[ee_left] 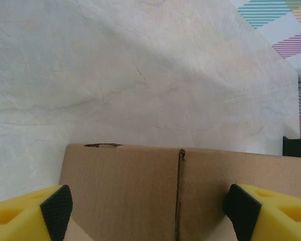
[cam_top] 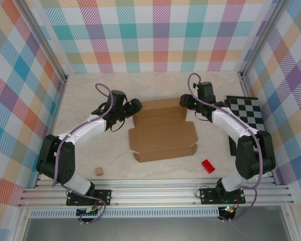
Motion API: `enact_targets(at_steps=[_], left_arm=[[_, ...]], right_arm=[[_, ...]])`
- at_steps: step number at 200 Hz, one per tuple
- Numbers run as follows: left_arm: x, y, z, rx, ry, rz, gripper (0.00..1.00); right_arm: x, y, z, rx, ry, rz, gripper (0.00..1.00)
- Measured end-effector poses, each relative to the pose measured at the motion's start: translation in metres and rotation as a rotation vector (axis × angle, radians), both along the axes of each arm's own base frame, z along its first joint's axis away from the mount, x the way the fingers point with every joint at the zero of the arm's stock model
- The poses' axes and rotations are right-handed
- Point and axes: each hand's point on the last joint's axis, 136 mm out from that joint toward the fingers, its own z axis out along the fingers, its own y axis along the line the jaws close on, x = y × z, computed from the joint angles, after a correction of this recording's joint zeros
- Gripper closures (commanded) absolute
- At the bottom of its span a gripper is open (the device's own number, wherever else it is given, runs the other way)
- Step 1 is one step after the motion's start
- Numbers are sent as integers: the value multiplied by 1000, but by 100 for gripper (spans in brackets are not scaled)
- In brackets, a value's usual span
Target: Fold the paper box
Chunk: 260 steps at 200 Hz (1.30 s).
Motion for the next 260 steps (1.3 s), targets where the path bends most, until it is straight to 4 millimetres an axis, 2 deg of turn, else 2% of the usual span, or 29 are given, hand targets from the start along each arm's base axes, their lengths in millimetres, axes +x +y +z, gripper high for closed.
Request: enact_targets(at_steps=[57,102,136,208,223,245,260], left_arm=[[6,-7,-1,-68,12,17,19],[9,-14,1,-136,26,79,36],[13,-15,2,-164,25,135,57],[13,-15,0,-155,22,178,76],[13,-15,0,-153,21,180,75],[13,-15,-1,-147,19,177,54],[13,-14,-1,-135,14,170,48]], right_arm=[[-1,9,-4,78,47,0,43],[-6,18,-5,190,113,-25,46],[-6,19,-5,238,140,-60,50],[-6,19,-6,250,153,-77,58],[-7,18,-7,248,155,-79,58],[-8,18,-7,241,159,-77,46],[-10,18,-7,224,172,-69,41]])
